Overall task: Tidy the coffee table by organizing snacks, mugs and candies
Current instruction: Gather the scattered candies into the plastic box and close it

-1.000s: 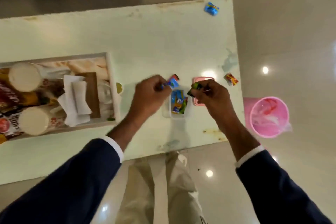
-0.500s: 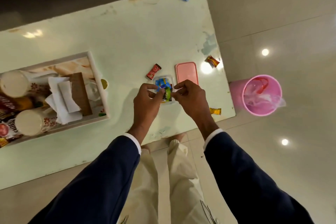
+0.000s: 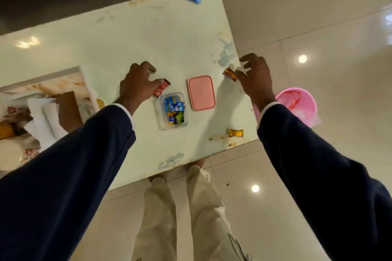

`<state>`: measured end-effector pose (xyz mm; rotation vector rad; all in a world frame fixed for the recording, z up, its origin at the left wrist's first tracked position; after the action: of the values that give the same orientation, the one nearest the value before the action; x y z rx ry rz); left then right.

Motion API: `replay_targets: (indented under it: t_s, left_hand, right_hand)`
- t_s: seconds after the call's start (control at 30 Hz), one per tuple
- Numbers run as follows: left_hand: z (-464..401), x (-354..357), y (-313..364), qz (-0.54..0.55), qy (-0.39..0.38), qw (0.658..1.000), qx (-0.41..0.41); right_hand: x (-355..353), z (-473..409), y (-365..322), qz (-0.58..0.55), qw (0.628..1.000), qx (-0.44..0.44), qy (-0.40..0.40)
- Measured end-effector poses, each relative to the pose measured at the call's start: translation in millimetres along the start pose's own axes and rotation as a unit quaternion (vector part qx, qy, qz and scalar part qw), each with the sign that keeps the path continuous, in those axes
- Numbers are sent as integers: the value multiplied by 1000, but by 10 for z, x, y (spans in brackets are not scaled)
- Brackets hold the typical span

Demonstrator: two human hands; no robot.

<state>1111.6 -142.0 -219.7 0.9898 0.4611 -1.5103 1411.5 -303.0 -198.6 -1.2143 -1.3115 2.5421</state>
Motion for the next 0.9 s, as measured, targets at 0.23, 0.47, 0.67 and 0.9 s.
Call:
replay_targets:
  t_s: [0.23, 0.47, 0.67, 0.9]
  left_hand:
    - [-84, 30, 140, -100, -4, 994, 30]
    - [10, 103, 246, -123, 30, 989, 81]
    - [0, 193, 231, -130, 46, 982, 129]
    - [6, 214, 107, -69, 33, 990, 119]
  right_hand:
    - [338, -142, 140, 32, 997, 8, -68]
    - [319, -101, 226, -59, 994, 71, -57]
    - [192, 140, 45, -194, 974, 106, -36]
    - [506, 869, -248, -240, 957, 96, -129]
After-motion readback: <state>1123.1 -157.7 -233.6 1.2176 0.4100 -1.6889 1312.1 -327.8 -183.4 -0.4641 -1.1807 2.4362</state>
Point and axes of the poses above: each hand's wrist, its own z-axis away from the middle knuckle, its own x-axis out of the palm, y = z × x, the point moved 5 cm from there along -z, towards the middle knuckle, and after that the axes turned 15 degrees about -z, right-handed, at the moved point
